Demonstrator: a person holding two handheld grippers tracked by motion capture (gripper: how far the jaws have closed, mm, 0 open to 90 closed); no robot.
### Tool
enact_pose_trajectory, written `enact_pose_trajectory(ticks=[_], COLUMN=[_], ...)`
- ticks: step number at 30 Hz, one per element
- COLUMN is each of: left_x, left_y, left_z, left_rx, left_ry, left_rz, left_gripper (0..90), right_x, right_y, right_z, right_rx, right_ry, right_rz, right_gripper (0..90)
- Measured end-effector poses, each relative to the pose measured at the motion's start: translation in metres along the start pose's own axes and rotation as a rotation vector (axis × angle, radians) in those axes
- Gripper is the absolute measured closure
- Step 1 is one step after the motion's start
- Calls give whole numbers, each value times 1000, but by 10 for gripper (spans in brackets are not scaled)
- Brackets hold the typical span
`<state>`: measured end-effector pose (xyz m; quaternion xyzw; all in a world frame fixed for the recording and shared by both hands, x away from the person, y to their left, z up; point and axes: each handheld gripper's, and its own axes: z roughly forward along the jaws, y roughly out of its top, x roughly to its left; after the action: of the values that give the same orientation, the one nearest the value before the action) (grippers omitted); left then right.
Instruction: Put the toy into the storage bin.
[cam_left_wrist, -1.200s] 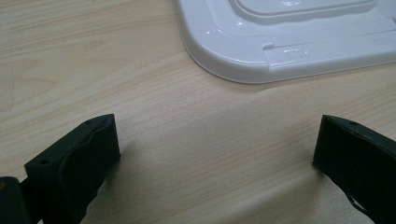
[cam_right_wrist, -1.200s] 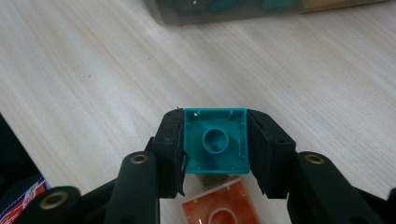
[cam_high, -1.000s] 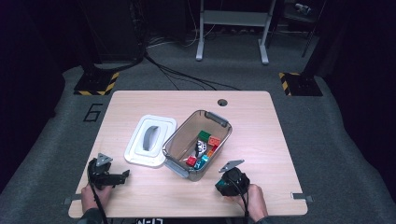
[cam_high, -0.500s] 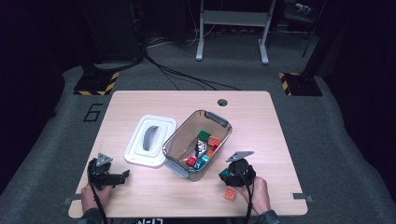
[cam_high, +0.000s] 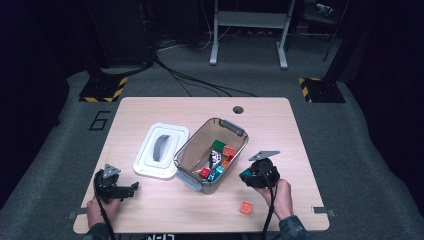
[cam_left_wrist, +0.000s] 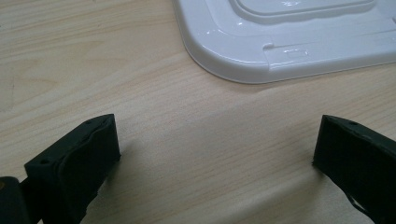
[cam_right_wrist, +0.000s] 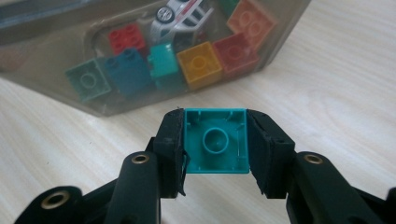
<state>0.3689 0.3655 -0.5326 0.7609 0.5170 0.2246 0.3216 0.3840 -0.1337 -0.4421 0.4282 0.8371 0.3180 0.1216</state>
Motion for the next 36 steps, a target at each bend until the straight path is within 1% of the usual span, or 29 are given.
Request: enact_pose_trajectory(ticks=[2, 4, 5, 6, 7, 11, 12, 17, 20, 21, 28, 35, 36], left_x=[0, 0, 0, 0, 0, 0, 0, 0, 0, 0, 0, 0, 0], left_y=[0, 0, 0, 0, 0, 0, 0, 0, 0, 0, 0, 0, 0], left_z=[0, 0, 0, 0, 0, 0, 0, 0, 0, 0, 0, 0, 0], left_rx=[0, 0, 0, 0, 1, 1, 0, 0, 0, 0, 1, 1, 1], left_ry=[0, 0, 0, 0, 1, 0, 0, 0, 0, 0, 1, 0, 0], left_rz=[0, 0, 0, 0, 0, -1, 0, 0, -1, -1, -1, 0, 0], left_gripper=[0, 0, 0, 0, 0, 0, 0, 0, 0, 0, 0, 0, 1], right_x=[-1, -5, -5, -8, -10, -13, -14, -17, -19, -19, -24, -28, -29], right_y=[2, 6, 6, 8, 11, 17, 19, 24, 29, 30, 38, 50, 52], right_z=[-1, -5, -5, -6, -7, -11, -12, -16, -18, -20, -27, -37, -38], right_rx=[-3, -18, -18, -19, -28, -35, -36, -44, -52, -50, -57, -79, -83], right_ry=[-2, -13, -13, -12, -20, -29, -32, -41, -47, -52, -73, -93, -95], right_rz=[6, 20, 20, 9, 18, 22, 11, 18, 10, 17, 8, 3, -4], right_gripper=[590, 590, 590, 590, 590, 590, 590, 590, 590, 591, 590, 591, 590])
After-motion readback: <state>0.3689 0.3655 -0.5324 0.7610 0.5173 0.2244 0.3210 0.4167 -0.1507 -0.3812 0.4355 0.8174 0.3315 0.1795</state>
